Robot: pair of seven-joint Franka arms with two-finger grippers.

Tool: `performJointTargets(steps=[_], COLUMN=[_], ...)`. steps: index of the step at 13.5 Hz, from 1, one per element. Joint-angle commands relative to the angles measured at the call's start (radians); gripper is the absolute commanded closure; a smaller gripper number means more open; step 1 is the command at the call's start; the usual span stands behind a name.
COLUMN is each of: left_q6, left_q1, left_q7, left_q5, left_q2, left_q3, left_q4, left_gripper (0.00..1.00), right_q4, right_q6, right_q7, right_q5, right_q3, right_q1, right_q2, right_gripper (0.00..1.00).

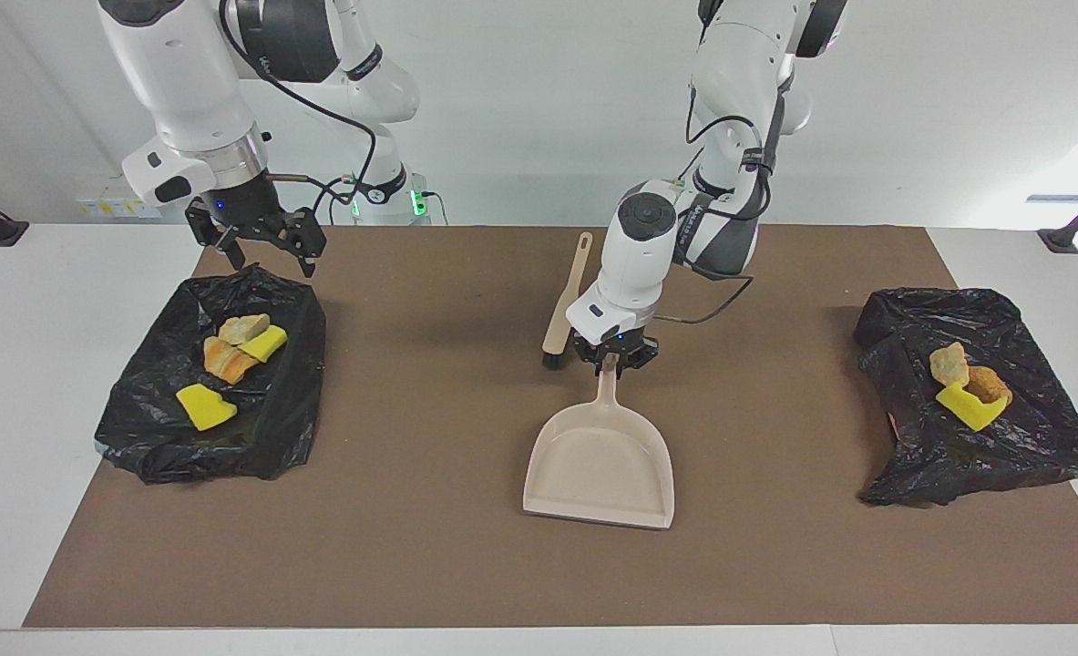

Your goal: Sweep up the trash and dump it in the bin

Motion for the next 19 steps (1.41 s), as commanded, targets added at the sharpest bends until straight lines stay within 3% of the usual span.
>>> performJointTargets(steps=[1, 5, 11, 16, 19], left_q6=[-0.031, -0.097, -0.275, -0.465, -0.508], left_q1=[0.000, 0.078, 0.283, 0.431, 0.482], left_q7=[0.008, 0.021, 0.271, 0.623, 0.689], left_q5=[-0.007, -0.004, -0.051, -0.073, -0.070], left_q2=[-0.023, -0.065, -0.167, -0.262, -0.322], left_q3=[0.015, 0.024, 0.021, 0.032, 0.041], left_q4=[-0.005, 0.013, 0.070, 0.112, 0.105], left_gripper=[0.00, 0.00, 0.00, 0.00, 0.00], right_q4=[-0.024, 0.013, 0.011, 0.011, 0.011], right_q6=[0.031, 0.010, -0.047, -0.033, -0.033], right_q7=[-0.001, -0.002, 0.000, -0.002, -0.005], right_q5=[0.010, 0.010, 0.010, 0.008, 0.008], right_q3=[0.015, -0.005, -0.166, -0.163, -0.162], right_q1=[-0.032, -0.028, 0.115, 0.118, 0.112], right_q2=[-0.018, -0.032, -0.035, -0.035, -0.035], right_gripper=[0.00, 0.00, 0.00, 0.00, 0.00])
